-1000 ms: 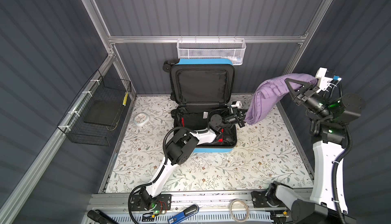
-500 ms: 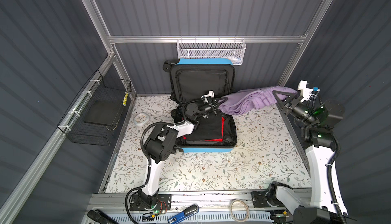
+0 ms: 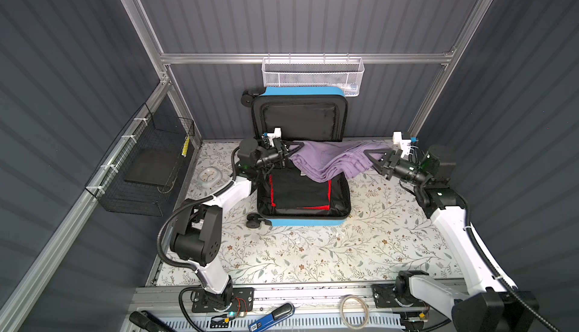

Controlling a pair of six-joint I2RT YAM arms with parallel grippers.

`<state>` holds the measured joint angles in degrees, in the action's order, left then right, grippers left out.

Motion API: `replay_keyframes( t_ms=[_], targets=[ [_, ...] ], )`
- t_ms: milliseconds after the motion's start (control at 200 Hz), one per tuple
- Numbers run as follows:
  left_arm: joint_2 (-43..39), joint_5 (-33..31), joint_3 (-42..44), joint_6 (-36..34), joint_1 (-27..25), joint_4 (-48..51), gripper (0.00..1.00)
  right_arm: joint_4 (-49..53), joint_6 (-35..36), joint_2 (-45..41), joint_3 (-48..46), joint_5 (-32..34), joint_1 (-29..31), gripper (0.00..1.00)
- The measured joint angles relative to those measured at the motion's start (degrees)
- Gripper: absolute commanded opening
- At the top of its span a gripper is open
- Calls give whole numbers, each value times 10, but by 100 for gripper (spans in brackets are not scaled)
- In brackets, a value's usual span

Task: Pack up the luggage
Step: 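Carry the purple trousers with both grippers over the suitcase, then lower the purple trousers into the suitcase with both grippers and release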

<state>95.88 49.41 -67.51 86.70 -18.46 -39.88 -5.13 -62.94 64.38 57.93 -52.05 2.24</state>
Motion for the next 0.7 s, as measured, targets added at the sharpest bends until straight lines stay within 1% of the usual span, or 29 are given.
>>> replay_keyframes(
  t_ms=[135,240,390,700],
  targets=[
    [-48,2,-16,-126,31,163,0,-6,7,52,0,5,28,0],
    [-64,3,-17,-181,51,235,0,-10,14,92,3,8,43,0],
    [-64,5,-8,-217,80,281,0,-21,17,153,27,9,61,0],
    [-64,10,-3,-255,123,325,0,-57,19,284,104,-3,83,0]
  ],
)
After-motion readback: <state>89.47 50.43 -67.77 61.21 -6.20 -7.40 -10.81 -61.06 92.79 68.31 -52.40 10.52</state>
